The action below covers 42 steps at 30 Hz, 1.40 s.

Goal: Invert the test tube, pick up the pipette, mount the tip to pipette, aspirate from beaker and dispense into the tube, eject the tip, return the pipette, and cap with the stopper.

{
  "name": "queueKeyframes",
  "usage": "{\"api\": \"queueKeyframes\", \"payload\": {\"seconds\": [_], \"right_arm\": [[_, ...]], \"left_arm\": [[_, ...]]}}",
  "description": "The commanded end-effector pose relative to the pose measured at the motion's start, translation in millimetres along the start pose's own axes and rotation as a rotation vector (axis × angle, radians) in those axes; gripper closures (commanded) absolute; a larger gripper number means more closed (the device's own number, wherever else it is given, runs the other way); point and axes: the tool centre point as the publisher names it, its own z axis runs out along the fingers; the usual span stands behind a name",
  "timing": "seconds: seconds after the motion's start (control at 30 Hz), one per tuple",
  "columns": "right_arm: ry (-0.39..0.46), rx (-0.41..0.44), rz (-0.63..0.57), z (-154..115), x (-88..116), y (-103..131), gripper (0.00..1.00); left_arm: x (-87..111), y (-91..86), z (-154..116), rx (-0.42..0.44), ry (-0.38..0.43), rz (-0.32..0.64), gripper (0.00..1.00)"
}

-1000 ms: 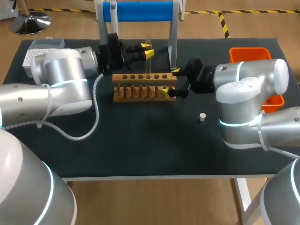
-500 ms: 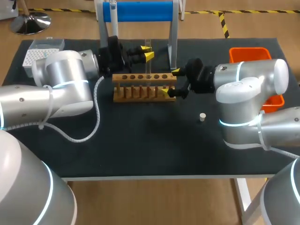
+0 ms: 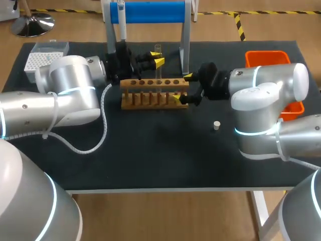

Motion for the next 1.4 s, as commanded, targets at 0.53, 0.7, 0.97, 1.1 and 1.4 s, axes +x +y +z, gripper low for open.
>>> {"api": "queueKeyframes", "payload": {"seconds": [0.53,0.7,0.97,1.1,1.4], "right_arm": [[0.0,-0.003,0.0,-0.6,0.2,-0.9,0.0],[0.0,-0.003,0.0,-0.6,0.2,-0.9,0.0],[0.0,-0.003,0.0,-0.6,0.2,-0.9,0.0],[0.0,-0.003,0.0,-0.6,0.2,-0.9,0.0],[0.0,-0.003,0.0,-0.6,0.2,-0.9,0.0]], "left_arm": [[-6.4,20.4,1.3,0.001,-0.007,-0.019,1.0],[-7.5,24.5,1.8,-0.005,-0.007,-0.022,1.0],[-8.1,30.6,0.6,-0.011,-0.011,-0.03,1.0],[-7.7,32.4,-0.4,-0.015,-0.011,-0.036,1.0],[-4.5,20.5,-5.1,-0.039,-0.01,-0.04,0.0]]}}
